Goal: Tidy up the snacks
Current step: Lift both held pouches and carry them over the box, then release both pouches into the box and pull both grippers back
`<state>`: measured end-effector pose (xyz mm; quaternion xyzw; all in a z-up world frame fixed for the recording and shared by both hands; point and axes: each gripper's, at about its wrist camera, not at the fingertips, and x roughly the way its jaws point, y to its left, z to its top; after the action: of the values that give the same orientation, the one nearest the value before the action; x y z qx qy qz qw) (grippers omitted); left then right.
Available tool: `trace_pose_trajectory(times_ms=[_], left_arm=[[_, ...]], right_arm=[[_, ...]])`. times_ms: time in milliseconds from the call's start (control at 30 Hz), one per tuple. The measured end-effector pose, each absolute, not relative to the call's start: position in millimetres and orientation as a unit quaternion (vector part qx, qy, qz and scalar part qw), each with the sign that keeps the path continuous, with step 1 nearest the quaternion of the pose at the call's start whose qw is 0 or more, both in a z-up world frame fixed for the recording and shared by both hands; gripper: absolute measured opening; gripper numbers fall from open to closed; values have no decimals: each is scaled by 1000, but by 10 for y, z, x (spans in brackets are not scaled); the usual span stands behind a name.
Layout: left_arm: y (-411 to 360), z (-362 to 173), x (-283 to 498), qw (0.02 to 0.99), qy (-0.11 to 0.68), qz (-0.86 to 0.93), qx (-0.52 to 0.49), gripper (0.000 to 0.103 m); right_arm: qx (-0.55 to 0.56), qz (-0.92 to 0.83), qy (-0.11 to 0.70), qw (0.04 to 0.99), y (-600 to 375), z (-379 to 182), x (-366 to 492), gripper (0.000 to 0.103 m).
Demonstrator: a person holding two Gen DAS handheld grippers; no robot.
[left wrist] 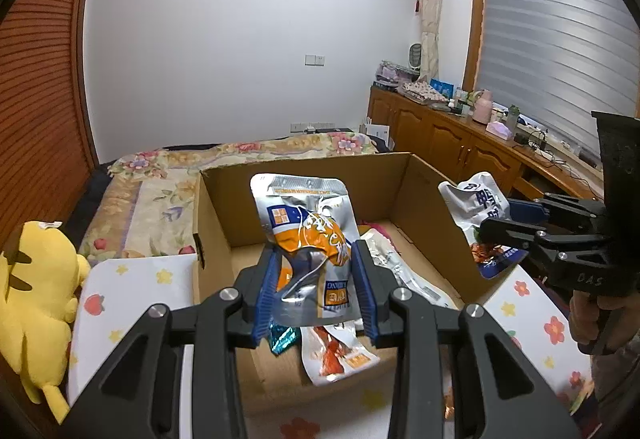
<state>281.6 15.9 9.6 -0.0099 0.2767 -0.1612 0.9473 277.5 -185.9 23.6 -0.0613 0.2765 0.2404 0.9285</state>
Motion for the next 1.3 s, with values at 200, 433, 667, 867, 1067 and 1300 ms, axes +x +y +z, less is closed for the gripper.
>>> trace_pose_trajectory(times_ms=[200,433,667,867,1067,1300], left_arm=[[162,-72,2961,942,289,-169,-23,34],[140,-146,3053,939,299,-172,-21,34],[104,-164,3052,937,304,-170,-14,35],[75,-185,3079,935,313,-166,-10,36],[75,-161,3053,935,312,-168,-14,57],[142,-162,2973,936,316,-155,-22,59]], right_arm=[[-52,252,291,922,-1836,76,3014,40],[-56,254,300,918,-1760,-31,3102,40],[-64,253,309,915,-1694,-80,3145,40],[-71,251,321,911,-1659,-129,3190,40],[-77,247,322,910,-1681,-151,3161,41],[-60,252,310,915,-1746,-73,3050,44]])
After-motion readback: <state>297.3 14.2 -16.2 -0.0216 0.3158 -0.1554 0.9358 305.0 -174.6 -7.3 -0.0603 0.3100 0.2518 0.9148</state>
